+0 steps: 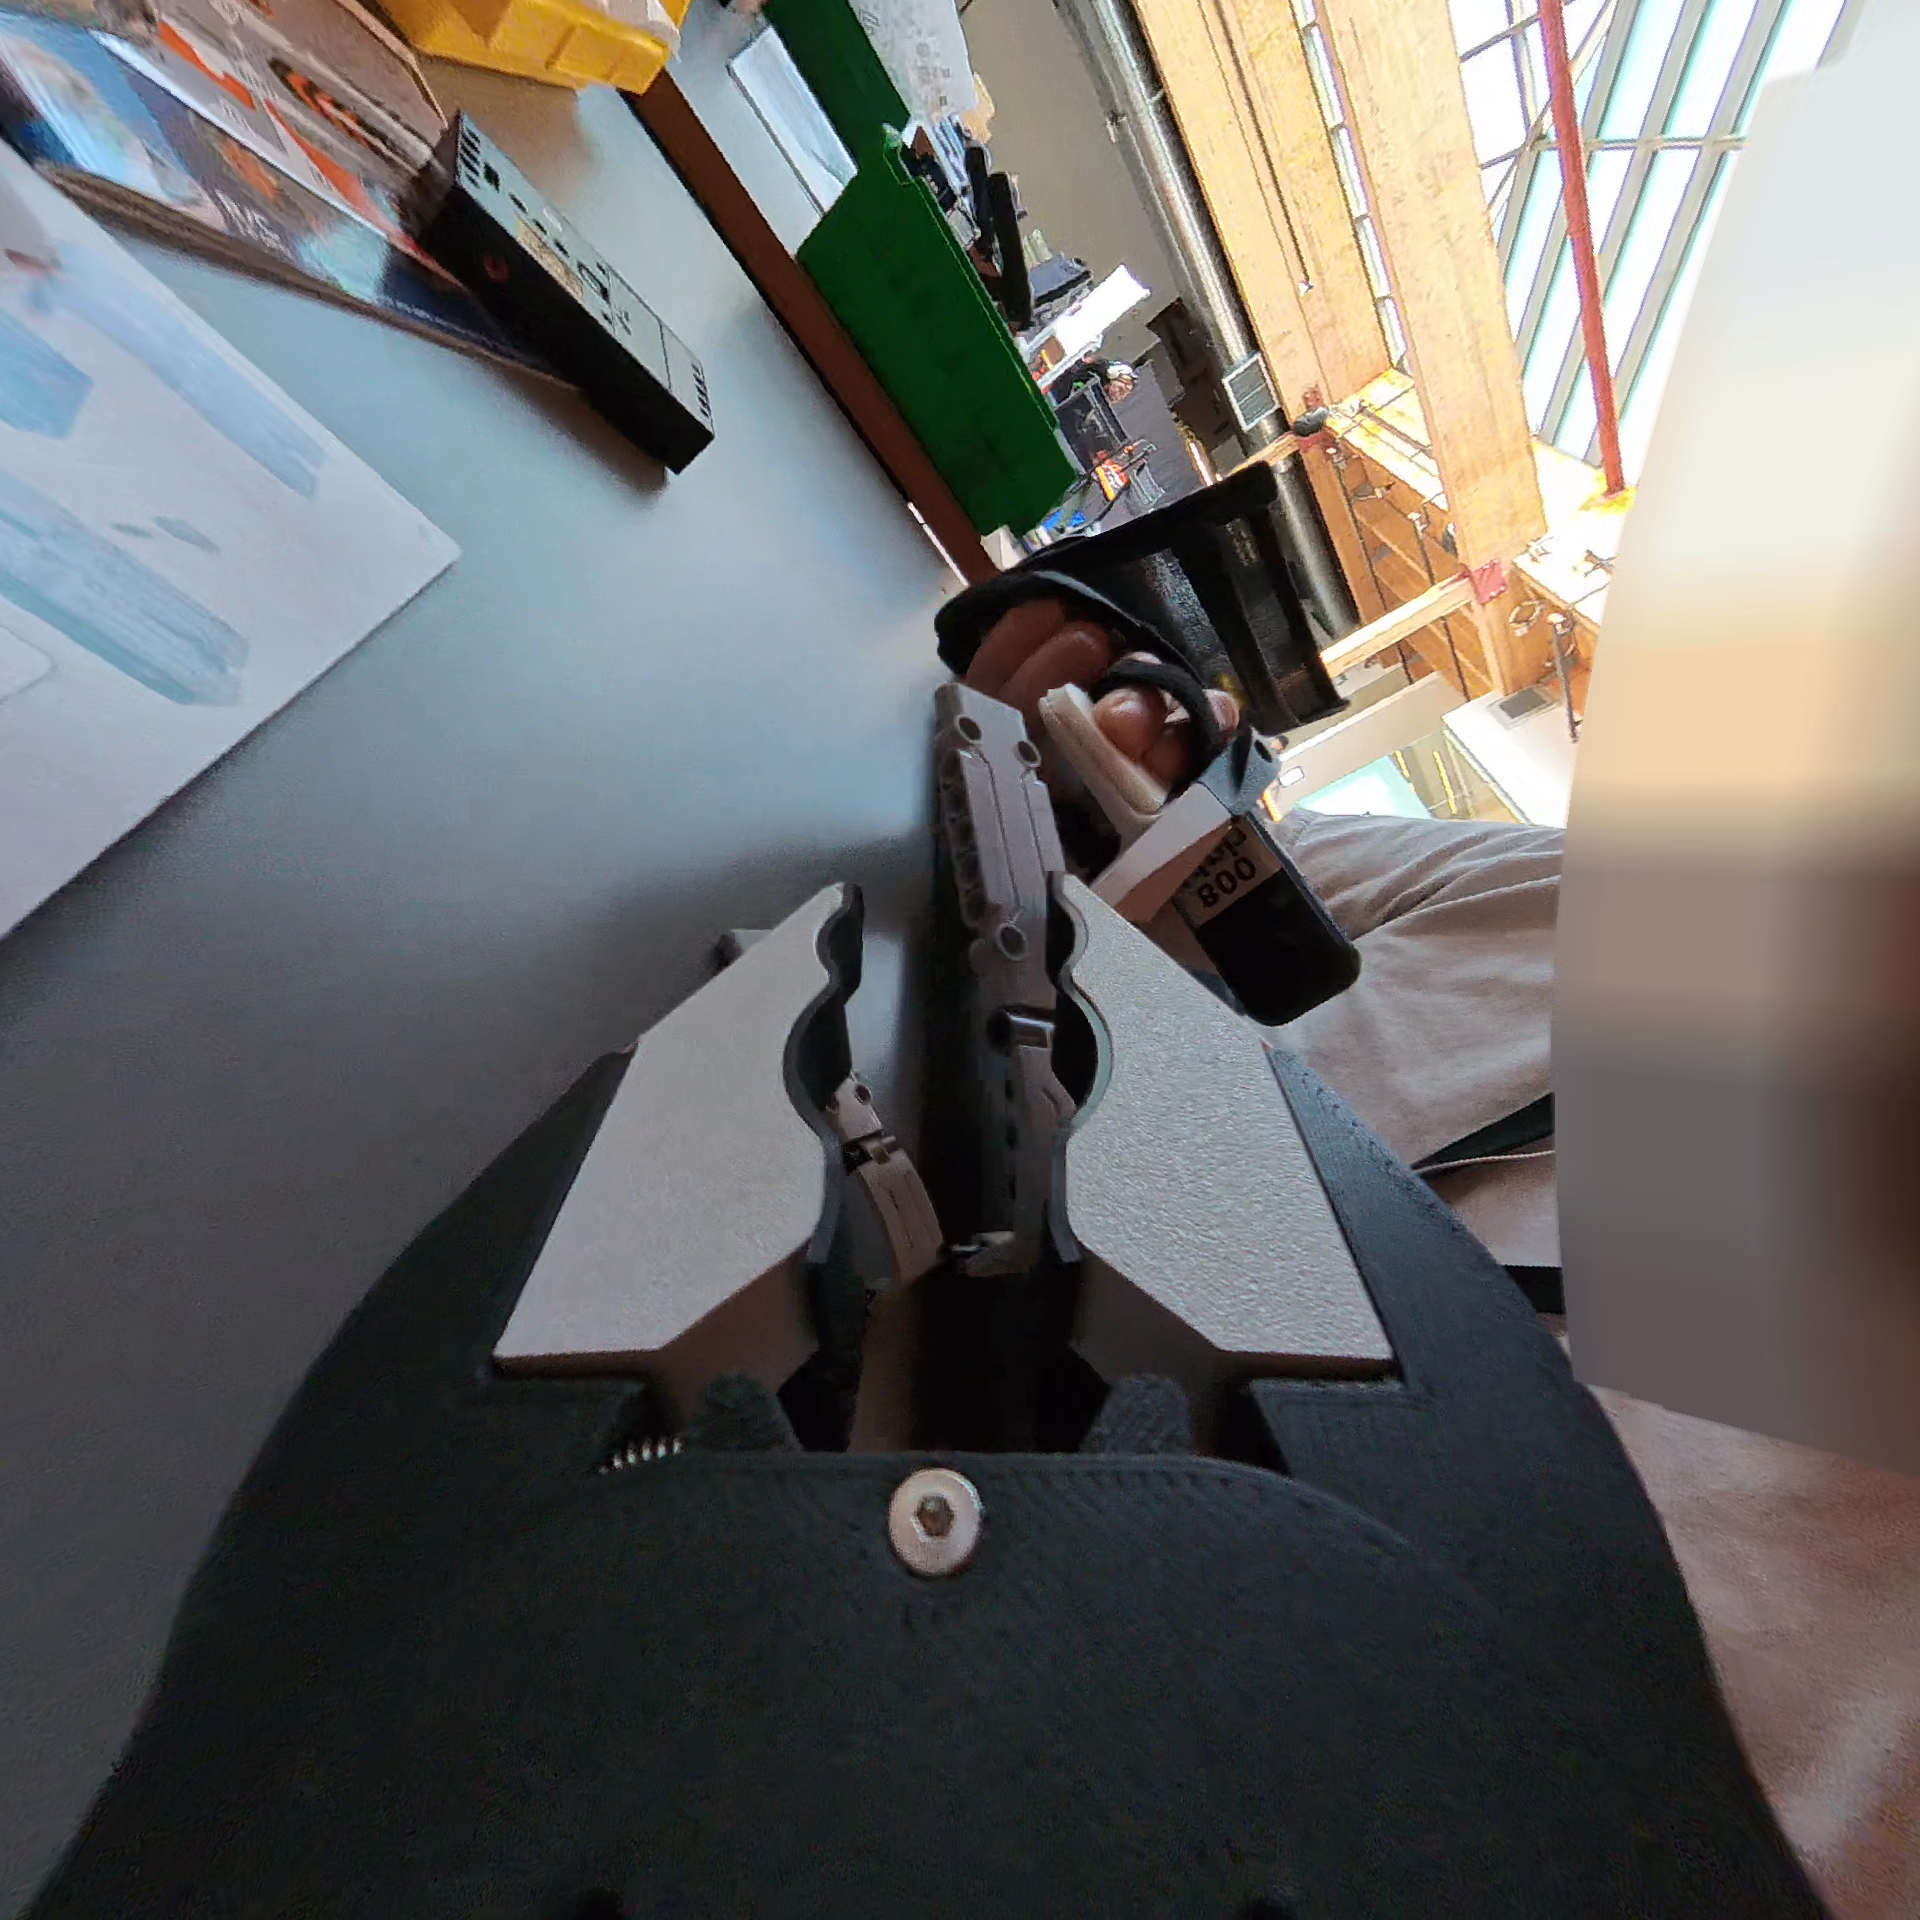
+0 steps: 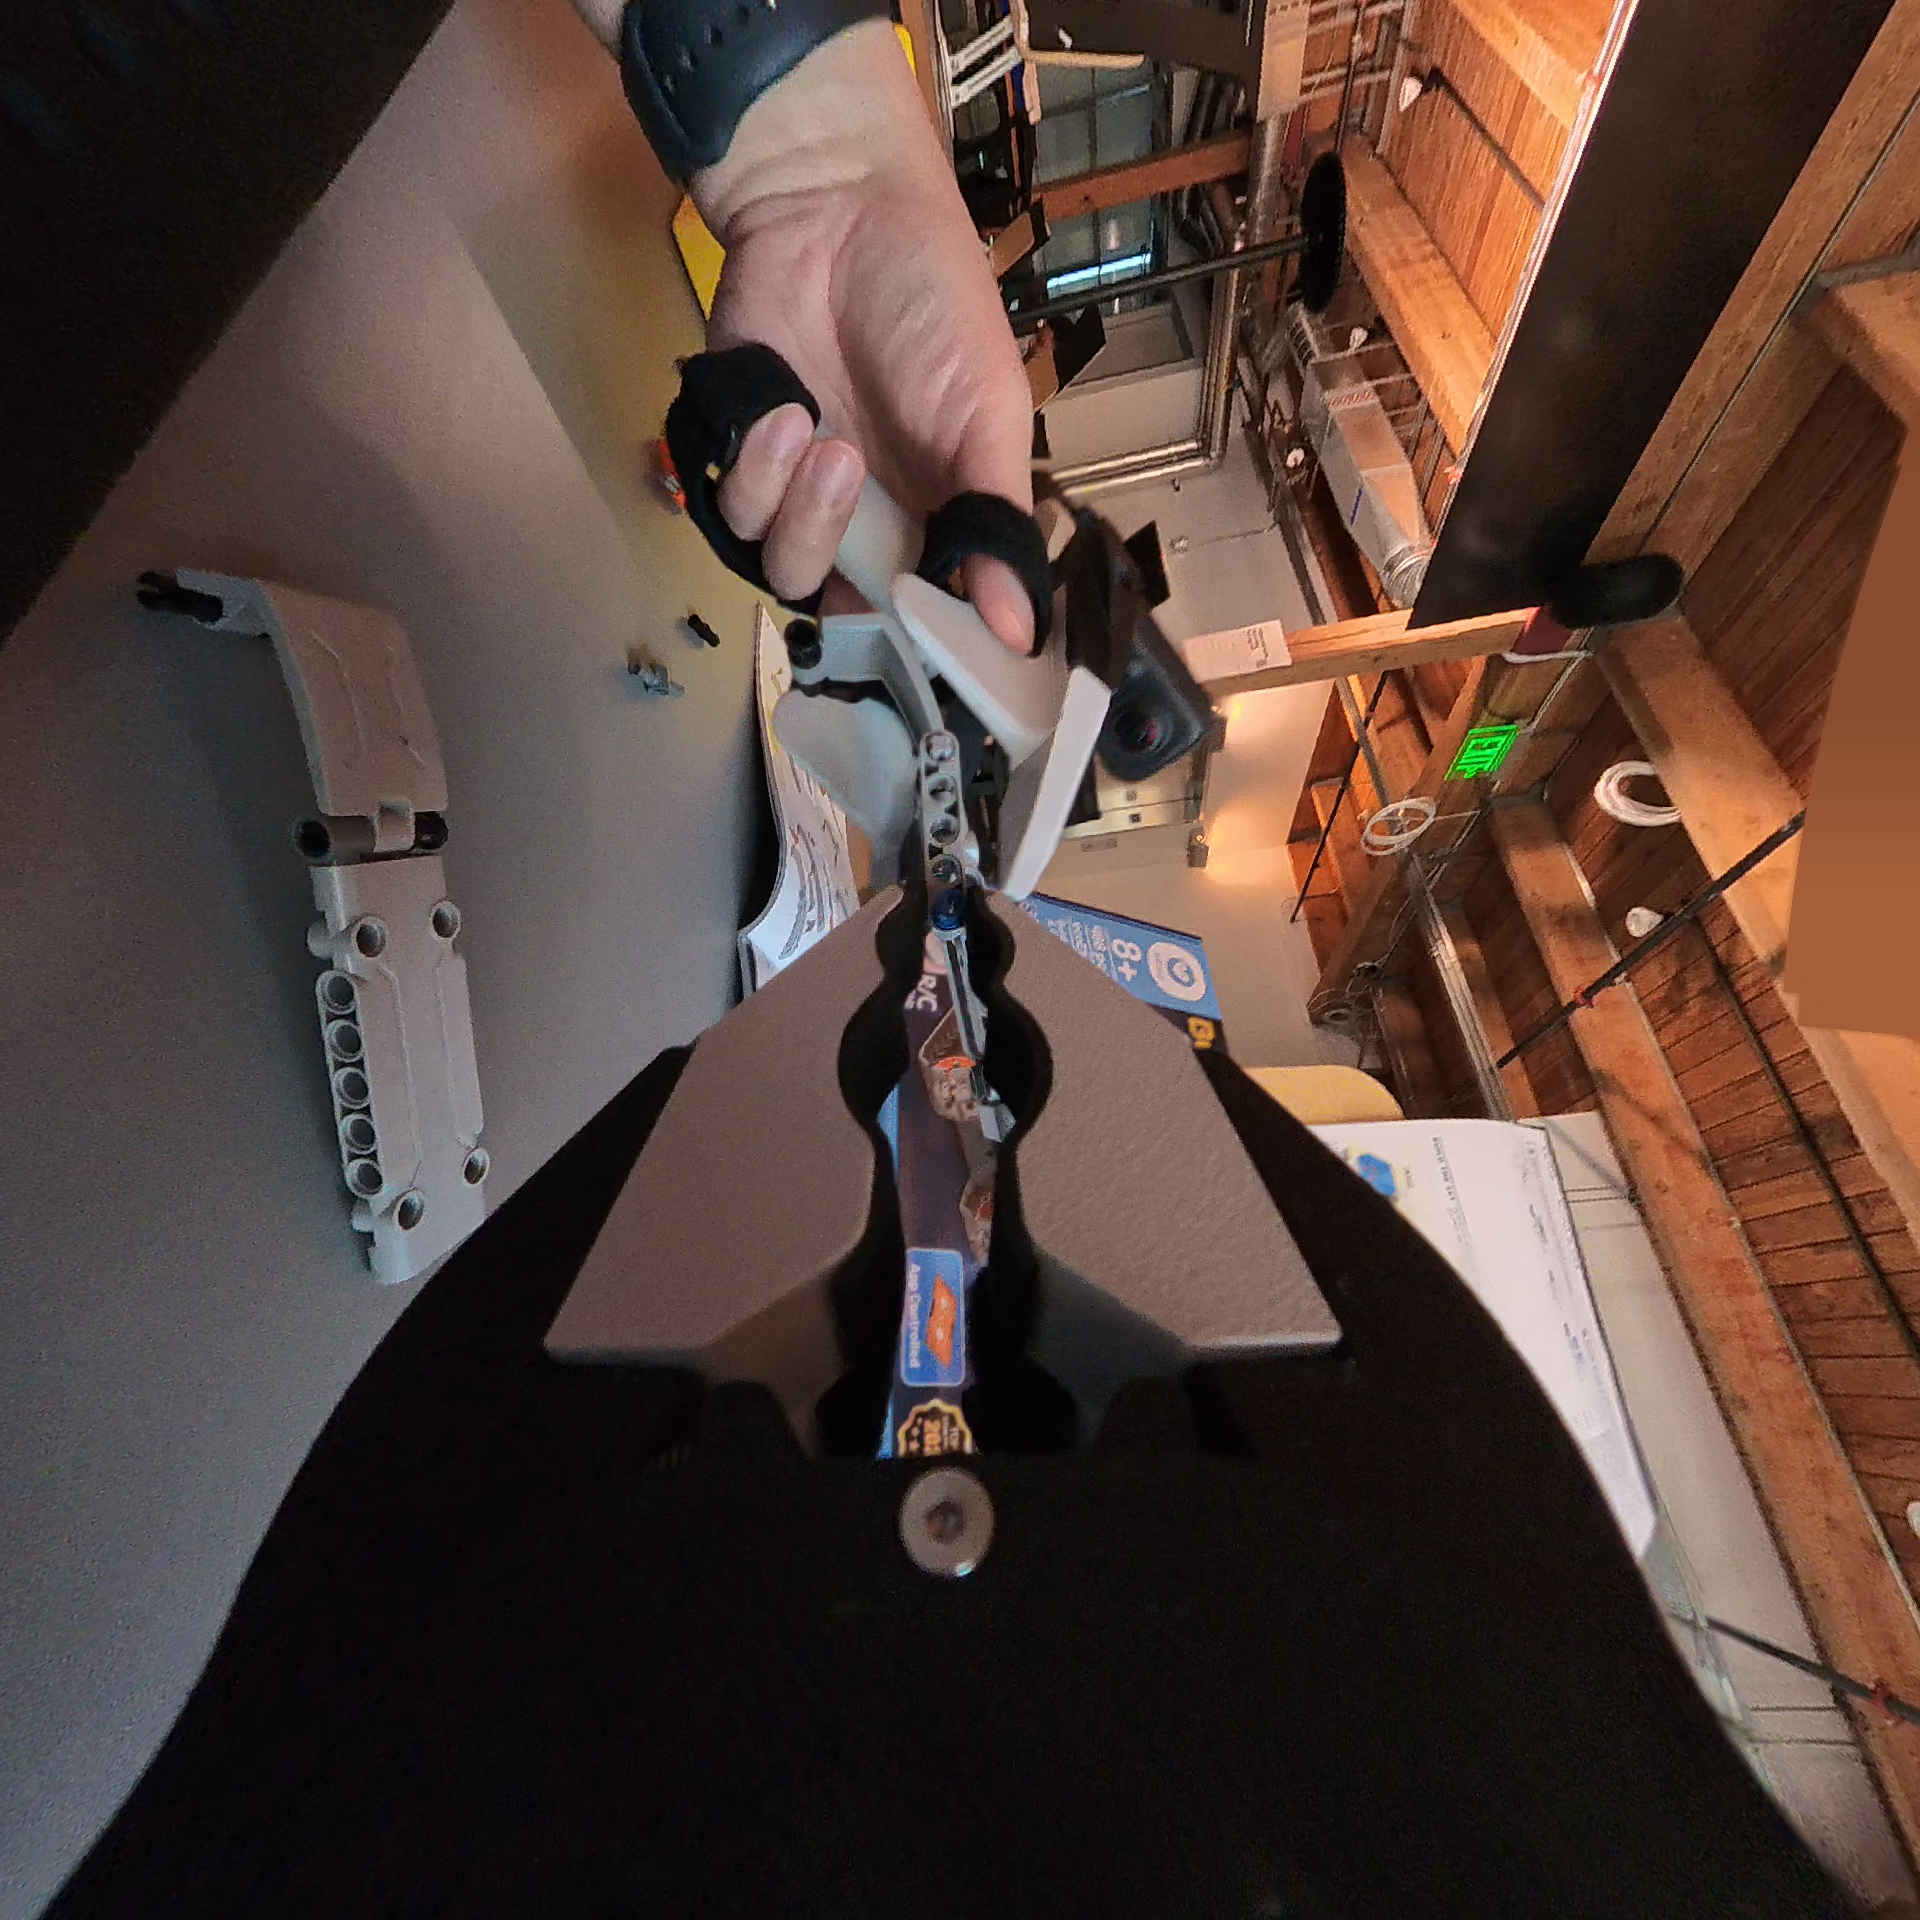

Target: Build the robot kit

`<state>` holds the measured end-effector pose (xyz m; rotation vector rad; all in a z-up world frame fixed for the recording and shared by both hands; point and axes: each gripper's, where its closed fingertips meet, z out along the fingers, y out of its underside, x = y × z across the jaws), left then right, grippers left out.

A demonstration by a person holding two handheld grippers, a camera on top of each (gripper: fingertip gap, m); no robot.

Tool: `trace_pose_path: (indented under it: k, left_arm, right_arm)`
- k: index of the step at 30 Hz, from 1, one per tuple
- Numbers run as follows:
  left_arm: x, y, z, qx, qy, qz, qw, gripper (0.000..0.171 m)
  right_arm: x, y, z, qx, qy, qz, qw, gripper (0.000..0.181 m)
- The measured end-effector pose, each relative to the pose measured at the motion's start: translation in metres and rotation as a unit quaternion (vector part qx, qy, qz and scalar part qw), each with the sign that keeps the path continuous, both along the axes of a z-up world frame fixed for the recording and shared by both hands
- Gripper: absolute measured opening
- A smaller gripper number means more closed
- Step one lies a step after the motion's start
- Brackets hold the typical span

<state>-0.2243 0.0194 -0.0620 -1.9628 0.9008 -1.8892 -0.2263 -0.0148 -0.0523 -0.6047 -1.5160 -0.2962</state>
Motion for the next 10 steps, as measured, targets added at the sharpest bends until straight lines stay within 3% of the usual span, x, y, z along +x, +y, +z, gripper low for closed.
trace_pose_path:
  k: [10]
  left_arm:
    - [0.0,-0.023,0.006,-0.119,-0.045,-0.081,0.989,0.01]
  right_arm:
    - [-0.005,-0.013,-0.002,0.036,-0.015,0.027,0.999,0.006]
